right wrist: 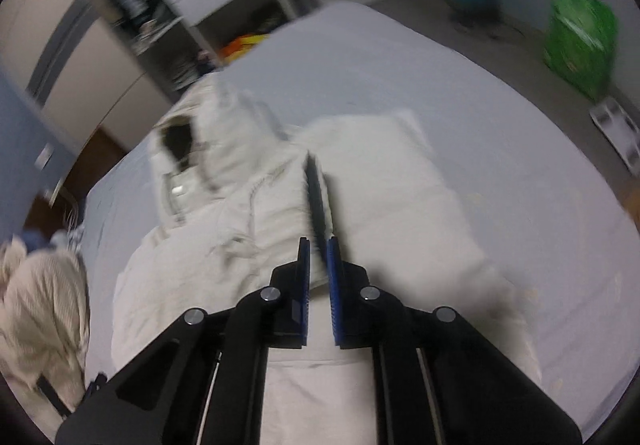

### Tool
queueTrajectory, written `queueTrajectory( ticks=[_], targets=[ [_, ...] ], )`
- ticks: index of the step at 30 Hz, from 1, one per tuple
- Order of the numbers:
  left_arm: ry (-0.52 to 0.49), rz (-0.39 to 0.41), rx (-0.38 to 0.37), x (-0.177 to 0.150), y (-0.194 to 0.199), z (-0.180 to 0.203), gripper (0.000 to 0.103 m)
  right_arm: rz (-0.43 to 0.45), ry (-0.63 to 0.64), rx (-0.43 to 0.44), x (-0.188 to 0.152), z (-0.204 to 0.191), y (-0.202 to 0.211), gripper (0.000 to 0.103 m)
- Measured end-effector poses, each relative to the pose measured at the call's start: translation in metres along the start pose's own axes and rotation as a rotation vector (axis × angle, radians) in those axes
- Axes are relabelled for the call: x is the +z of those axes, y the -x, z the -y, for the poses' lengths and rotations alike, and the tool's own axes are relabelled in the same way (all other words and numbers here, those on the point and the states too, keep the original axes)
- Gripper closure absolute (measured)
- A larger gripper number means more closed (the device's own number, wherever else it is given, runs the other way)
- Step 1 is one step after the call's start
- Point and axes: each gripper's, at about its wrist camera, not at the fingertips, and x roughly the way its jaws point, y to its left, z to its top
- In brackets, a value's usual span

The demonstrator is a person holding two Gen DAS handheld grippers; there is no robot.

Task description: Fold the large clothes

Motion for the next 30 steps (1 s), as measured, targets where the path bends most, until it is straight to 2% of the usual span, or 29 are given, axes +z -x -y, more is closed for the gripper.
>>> queueTrajectory(
  ticks=[3, 6, 8, 10, 11, 12, 15, 16, 17, 18, 20, 22, 24, 27, 30],
  targets=[
    [-0.016, 0.016, -0.014, 0.000, 0.002, 0.005, 0.017, 0.000, -0.052, -0.046, 0.000, 0.022, -0.001, 0.096],
    [-0.024, 0.034, -0.028, 0.000, 0.004, 0.008, 0.017, -0.005, -0.026, 0.008, -0.001, 0.020, 0.001, 0.095],
    [-0.030, 0.037, -0.034, 0.000, 0.004, 0.010, 0.017, -0.041, 0.020, 0.061, 0.001, 0.008, -0.002, 0.092],
    [-0.040, 0.043, -0.038, 0.000, 0.004, 0.013, 0.017, -0.064, 0.059, 0.098, 0.004, -0.001, -0.008, 0.068],
    [-0.044, 0.046, -0.039, 0.000, 0.004, 0.014, 0.017, -0.080, 0.069, 0.116, 0.005, -0.004, -0.011, 0.044],
    [-0.045, 0.047, -0.040, 0.000, 0.004, 0.015, 0.017, -0.099, 0.079, 0.130, 0.009, -0.008, -0.018, 0.038],
    [-0.042, 0.045, -0.037, 0.000, 0.004, 0.014, 0.017, -0.125, 0.103, 0.105, 0.011, -0.016, -0.034, 0.038],
    [-0.040, 0.044, -0.036, 0.000, 0.003, 0.014, 0.017, -0.141, 0.103, 0.099, 0.011, -0.016, -0.040, 0.039],
    [-0.040, 0.045, -0.032, 0.000, 0.003, 0.014, 0.017, -0.155, 0.103, 0.097, 0.009, -0.015, -0.045, 0.045],
    [-0.042, 0.047, -0.029, 0.000, 0.003, 0.014, 0.017, -0.170, 0.105, 0.106, 0.008, -0.015, -0.050, 0.071],
    [-0.047, 0.053, -0.031, 0.000, 0.004, 0.015, 0.017, -0.171, 0.116, 0.080, 0.004, -0.012, -0.051, 0.087],
    [-0.054, 0.063, -0.036, 0.000, 0.005, 0.017, 0.017, -0.149, 0.112, 0.095, -0.001, -0.004, -0.046, 0.092],
    [-0.056, 0.075, -0.047, 0.001, 0.006, 0.019, 0.016, -0.141, 0.113, 0.073, -0.009, 0.007, -0.040, 0.100],
    [-0.057, 0.096, -0.072, 0.003, 0.008, 0.023, 0.016, -0.151, 0.105, 0.020, -0.018, 0.026, -0.038, 0.101],
    [-0.077, 0.125, -0.095, 0.005, 0.011, 0.030, 0.015, -0.141, 0.107, 0.008, -0.020, 0.039, -0.034, 0.101]
  ],
)
